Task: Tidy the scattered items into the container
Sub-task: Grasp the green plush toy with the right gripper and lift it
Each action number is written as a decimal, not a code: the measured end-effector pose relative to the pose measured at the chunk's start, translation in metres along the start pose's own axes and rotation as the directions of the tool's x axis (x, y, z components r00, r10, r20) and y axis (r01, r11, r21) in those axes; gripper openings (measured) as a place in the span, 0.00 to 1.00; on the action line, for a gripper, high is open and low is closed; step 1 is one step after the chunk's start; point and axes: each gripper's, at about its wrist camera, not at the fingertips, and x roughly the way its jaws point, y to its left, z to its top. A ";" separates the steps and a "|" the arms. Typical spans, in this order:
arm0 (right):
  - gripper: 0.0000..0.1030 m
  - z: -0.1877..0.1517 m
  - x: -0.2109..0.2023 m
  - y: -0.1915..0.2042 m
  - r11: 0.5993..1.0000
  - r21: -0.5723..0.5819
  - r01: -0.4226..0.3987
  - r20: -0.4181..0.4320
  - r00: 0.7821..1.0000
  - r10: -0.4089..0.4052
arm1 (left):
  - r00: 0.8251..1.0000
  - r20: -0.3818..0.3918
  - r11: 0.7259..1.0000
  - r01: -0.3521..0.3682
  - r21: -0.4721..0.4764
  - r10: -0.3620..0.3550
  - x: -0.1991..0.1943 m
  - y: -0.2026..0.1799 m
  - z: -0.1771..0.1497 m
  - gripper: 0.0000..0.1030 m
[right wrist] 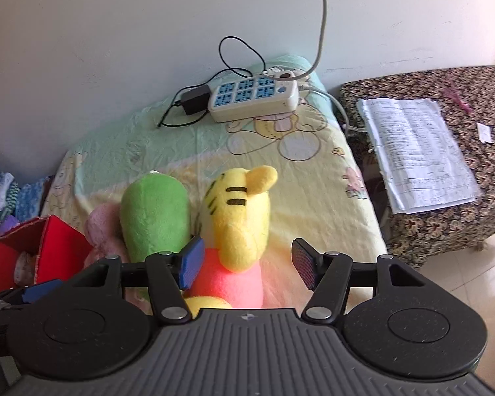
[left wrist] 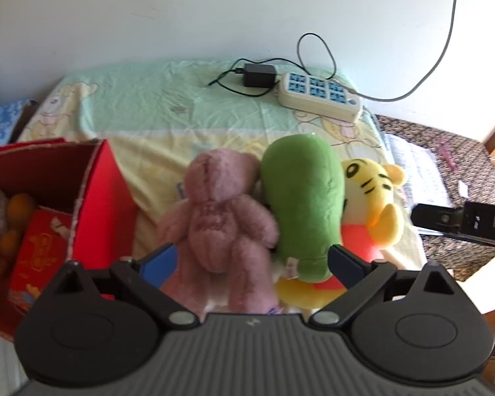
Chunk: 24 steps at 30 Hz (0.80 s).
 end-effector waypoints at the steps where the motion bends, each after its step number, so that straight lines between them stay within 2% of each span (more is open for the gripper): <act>1: 0.58 0.002 0.002 0.001 0.999 0.004 -0.039 -0.001 0.999 0.039 | 0.999 -0.014 0.999 0.042 -0.017 -0.043 0.003 0.001 0.001 0.81; 3: 0.58 0.005 0.008 0.006 0.996 -0.004 -0.088 -0.006 0.996 0.088 | 0.995 -0.032 0.995 0.093 -0.028 -0.093 0.009 -0.002 0.003 0.71; 4: 0.58 0.006 0.012 0.009 0.993 -0.012 -0.115 -0.011 0.993 0.115 | 0.996 -0.030 0.996 0.084 -0.012 -0.085 0.012 -0.005 0.004 0.70; 6: 0.58 0.009 0.019 0.013 0.988 -0.012 -0.151 -0.017 0.988 0.151 | 0.998 -0.018 0.998 0.061 0.017 -0.061 0.016 -0.011 0.005 0.70; 8: 0.58 0.015 0.025 0.015 0.981 -0.018 -0.194 -0.021 0.981 0.194 | 0.995 -0.011 0.995 0.097 0.029 -0.097 0.017 -0.014 0.009 0.70; 11: 0.59 0.020 0.036 0.017 0.975 -0.023 -0.222 -0.035 0.975 0.221 | 0.995 0.019 0.994 0.096 0.060 -0.097 0.023 -0.022 0.017 0.78; 16: 0.61 0.027 0.054 0.020 0.959 -0.026 -0.282 -0.072 0.957 0.280 | 0.995 0.004 0.989 0.095 0.115 -0.096 0.042 -0.031 0.026 0.80; 24: 0.65 0.023 0.075 0.034 0.949 -0.063 -0.309 -0.144 0.944 0.297 | 0.996 -0.026 0.989 0.091 0.116 -0.088 0.065 -0.030 0.027 0.79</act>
